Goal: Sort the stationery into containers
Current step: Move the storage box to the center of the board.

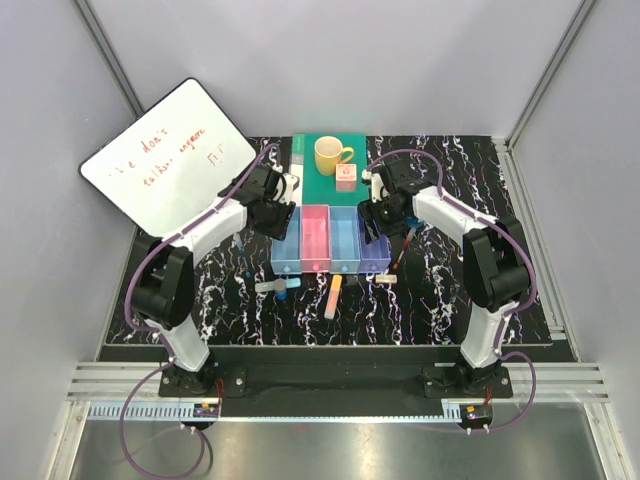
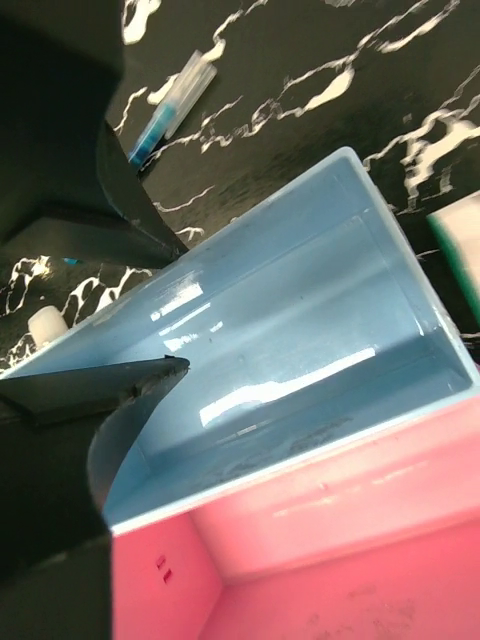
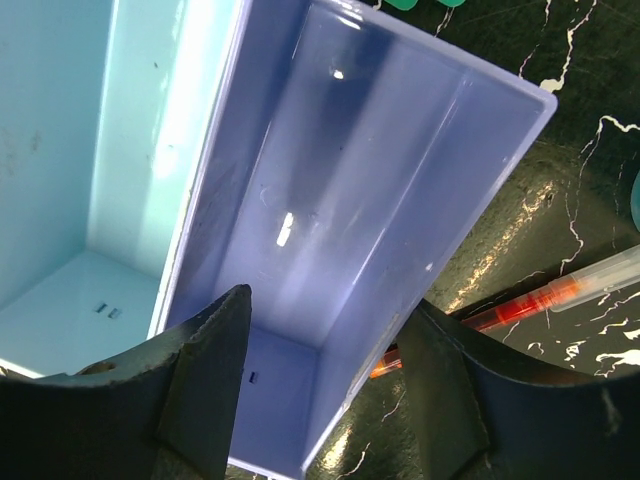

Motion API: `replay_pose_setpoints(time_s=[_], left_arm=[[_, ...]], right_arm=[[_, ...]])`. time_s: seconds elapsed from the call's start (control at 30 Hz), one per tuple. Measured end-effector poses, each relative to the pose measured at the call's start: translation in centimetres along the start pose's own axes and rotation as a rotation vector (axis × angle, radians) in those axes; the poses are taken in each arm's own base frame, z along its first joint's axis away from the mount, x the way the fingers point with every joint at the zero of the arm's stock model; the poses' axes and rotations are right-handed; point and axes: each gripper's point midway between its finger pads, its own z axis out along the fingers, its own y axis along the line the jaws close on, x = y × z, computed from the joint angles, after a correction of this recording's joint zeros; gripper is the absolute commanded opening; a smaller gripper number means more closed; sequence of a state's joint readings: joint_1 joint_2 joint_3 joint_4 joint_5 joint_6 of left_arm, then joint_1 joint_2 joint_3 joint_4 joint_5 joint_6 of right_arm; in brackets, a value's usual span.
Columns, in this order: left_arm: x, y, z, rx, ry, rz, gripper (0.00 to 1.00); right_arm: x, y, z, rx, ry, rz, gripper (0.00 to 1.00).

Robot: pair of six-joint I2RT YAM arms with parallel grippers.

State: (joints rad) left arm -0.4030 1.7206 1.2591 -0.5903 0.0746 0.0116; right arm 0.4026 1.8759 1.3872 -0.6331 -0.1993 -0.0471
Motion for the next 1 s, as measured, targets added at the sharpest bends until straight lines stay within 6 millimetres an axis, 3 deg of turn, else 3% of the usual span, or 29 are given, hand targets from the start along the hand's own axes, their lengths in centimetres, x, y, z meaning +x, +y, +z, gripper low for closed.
replay_pose_setpoints(time_s=[0.23, 1.0], left_arm=[[-2.0, 0.3, -0.5, -0.016, -0.051, 0.019, 0.45], [-0.5, 0.7, 2.1, -0.029, 0.017, 0.016, 0.48]], right_arm=[[-0.3, 0.1, -0.5, 0.000, -0.013, -0.004, 0.67], [-0.6, 0.2, -1.0, 0.001, -0.029, -0.017, 0.72]])
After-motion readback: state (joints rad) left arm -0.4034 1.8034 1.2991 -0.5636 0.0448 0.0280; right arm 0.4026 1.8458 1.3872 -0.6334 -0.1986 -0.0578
